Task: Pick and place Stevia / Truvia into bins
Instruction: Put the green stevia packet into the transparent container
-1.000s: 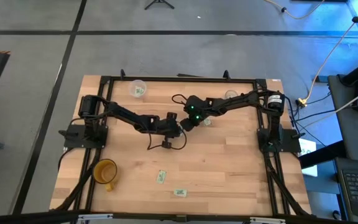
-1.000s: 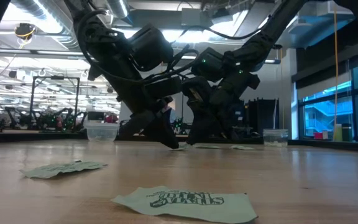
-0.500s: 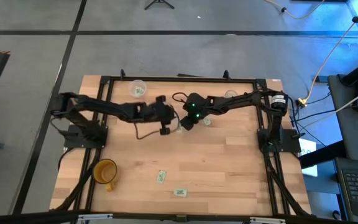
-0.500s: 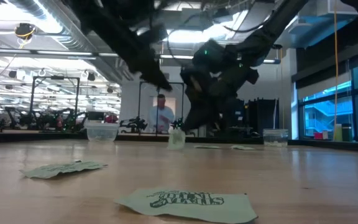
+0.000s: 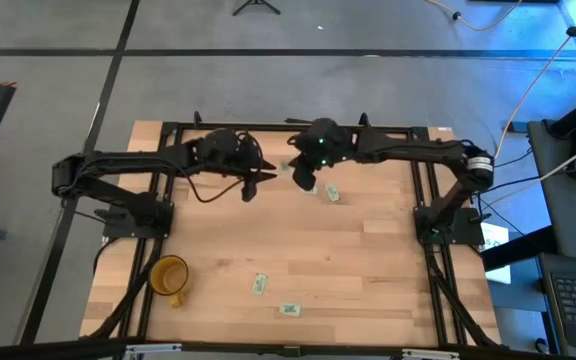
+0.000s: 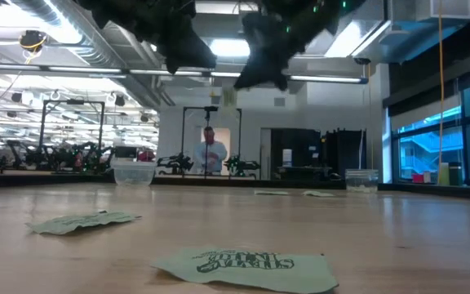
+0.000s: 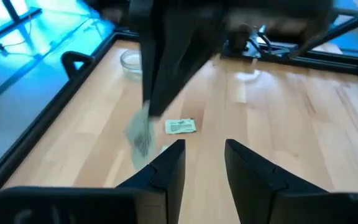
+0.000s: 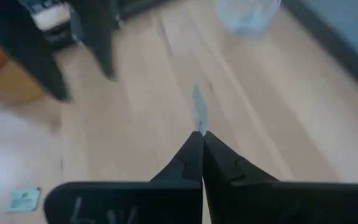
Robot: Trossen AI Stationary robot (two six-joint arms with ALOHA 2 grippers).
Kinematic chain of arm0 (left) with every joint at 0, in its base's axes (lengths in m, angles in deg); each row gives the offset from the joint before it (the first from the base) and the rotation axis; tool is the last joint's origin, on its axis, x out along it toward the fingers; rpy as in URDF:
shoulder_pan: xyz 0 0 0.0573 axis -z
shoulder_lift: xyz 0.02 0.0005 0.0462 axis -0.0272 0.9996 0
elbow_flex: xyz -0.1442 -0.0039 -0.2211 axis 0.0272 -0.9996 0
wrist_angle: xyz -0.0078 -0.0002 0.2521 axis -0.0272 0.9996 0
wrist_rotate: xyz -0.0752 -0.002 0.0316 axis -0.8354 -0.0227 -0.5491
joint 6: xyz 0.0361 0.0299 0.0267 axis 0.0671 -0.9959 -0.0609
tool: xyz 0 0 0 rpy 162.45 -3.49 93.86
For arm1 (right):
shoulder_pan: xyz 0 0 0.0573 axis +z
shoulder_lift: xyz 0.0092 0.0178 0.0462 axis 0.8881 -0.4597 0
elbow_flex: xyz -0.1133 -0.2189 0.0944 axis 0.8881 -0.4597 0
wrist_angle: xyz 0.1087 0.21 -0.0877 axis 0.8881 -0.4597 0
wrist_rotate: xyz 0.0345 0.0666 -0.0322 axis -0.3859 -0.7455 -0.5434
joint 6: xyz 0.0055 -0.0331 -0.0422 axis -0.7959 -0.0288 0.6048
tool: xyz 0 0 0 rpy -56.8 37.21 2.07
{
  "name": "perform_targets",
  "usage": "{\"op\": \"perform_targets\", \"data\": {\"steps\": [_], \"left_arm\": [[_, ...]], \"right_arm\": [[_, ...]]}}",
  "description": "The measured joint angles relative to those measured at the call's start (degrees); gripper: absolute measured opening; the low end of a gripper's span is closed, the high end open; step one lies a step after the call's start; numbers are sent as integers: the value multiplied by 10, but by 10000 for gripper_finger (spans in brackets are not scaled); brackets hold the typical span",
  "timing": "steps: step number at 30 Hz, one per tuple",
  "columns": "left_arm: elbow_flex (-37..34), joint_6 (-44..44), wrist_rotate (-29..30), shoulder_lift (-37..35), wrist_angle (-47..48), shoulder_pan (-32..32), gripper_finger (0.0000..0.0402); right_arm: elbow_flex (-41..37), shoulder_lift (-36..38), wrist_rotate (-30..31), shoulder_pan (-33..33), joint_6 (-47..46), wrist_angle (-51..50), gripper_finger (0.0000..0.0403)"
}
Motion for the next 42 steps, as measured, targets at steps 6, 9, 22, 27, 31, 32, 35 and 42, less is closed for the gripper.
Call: {"op": "perform_targets", "data": {"steps": [6,9,22,27,31,32,35,42], "left_arm": [[0,9,10,0,0,-3,109],[0,29,35,0,3,-3,109],[0,52,92,0,67,-26,110],[0,49,22,0,38,-30,110],[0,31,8,0,32,-24,110],[0,29,1,0,31,-24,110],[0,28,-11,0,31,-23,110],[0,14,-32,1,33,-21,110]], "right_arm": [[49,11,9,0,18,-22,0],[56,10,13,0,21,-38,0],[56,10,14,13,34,-34,0],[56,9,11,28,45,-18,0],[56,9,11,34,45,-10,0],[56,9,11,35,45,-10,0],[56,9,11,36,44,-9,0],[56,9,11,35,33,-7,0]]}}
